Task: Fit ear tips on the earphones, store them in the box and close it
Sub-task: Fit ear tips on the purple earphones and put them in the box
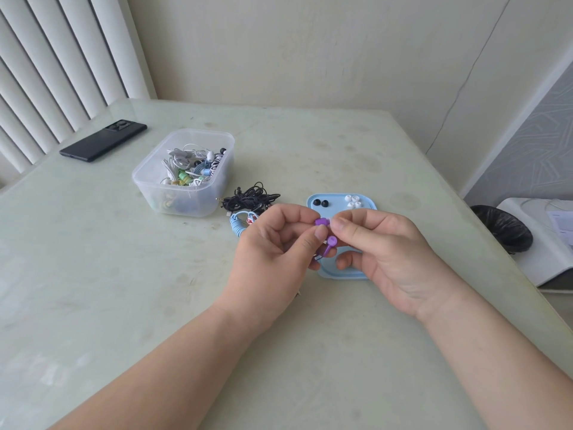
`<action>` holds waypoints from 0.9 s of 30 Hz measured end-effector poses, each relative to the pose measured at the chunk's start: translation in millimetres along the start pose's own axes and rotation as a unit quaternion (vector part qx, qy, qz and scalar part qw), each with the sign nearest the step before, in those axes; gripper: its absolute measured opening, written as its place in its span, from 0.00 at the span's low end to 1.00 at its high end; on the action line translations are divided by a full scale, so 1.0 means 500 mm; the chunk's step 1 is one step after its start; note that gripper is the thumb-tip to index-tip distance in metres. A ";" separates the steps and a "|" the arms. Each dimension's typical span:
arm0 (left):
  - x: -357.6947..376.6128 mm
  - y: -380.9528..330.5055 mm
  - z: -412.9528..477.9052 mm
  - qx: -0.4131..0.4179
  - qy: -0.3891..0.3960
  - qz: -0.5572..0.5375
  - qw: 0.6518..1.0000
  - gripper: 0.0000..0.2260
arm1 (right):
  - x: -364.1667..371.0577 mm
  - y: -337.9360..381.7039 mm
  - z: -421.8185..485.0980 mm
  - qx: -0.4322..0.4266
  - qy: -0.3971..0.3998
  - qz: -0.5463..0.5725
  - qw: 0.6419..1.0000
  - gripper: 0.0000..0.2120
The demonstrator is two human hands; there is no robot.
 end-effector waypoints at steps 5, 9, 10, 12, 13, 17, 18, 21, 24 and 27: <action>0.000 0.000 -0.002 -0.008 0.001 0.008 1.000 0.04 | -0.009 0.003 0.002 -0.034 -0.009 -0.031 0.999 0.05; 0.001 0.000 -0.001 -0.013 -0.002 0.021 1.000 0.04 | -0.012 0.005 0.004 -0.063 -0.020 -0.064 0.996 0.03; 0.000 0.001 -0.001 -0.017 -0.006 0.022 1.000 0.04 | -0.013 0.006 0.004 -0.069 -0.022 -0.072 0.995 0.03; -0.001 0.002 -0.002 -0.021 -0.012 0.024 0.999 0.04 | -0.010 0.008 0.004 -0.079 -0.024 -0.080 0.993 0.04; -0.002 0.002 -0.001 -0.019 -0.014 0.024 0.999 0.04 | -0.009 0.007 0.003 -0.081 -0.027 -0.081 0.993 0.04; -0.004 -0.001 -0.002 -0.013 -0.014 0.019 1.000 0.04 | -0.009 0.005 0.001 -0.080 -0.053 -0.060 0.994 0.04; -0.004 -0.002 -0.003 -0.014 -0.012 0.018 1.000 0.04 | -0.009 0.004 0.001 -0.075 -0.058 -0.051 0.994 0.03; -0.001 -0.007 -0.006 -0.009 -0.005 0.019 1.000 0.04 | -0.012 0.001 0.001 -0.058 -0.053 -0.037 0.996 0.04; -0.001 -0.007 -0.006 0.001 -0.010 0.024 1.000 0.03 | -0.013 -0.003 0.001 -0.050 -0.046 -0.035 0.997 0.06; -0.005 -0.004 -0.002 0.016 -0.019 0.025 0.999 0.03 | -0.016 0.000 -0.002 -0.065 -0.057 -0.054 0.995 0.06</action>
Point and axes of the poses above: each hand's wrist, its own z-axis towards the middle knuckle, its own x-axis out of the palm, y = z × x, the point moved 10 cm from there along z, towards the middle knuckle, and after that the axes turned 8 degrees about -x, right-handed, at the moved point
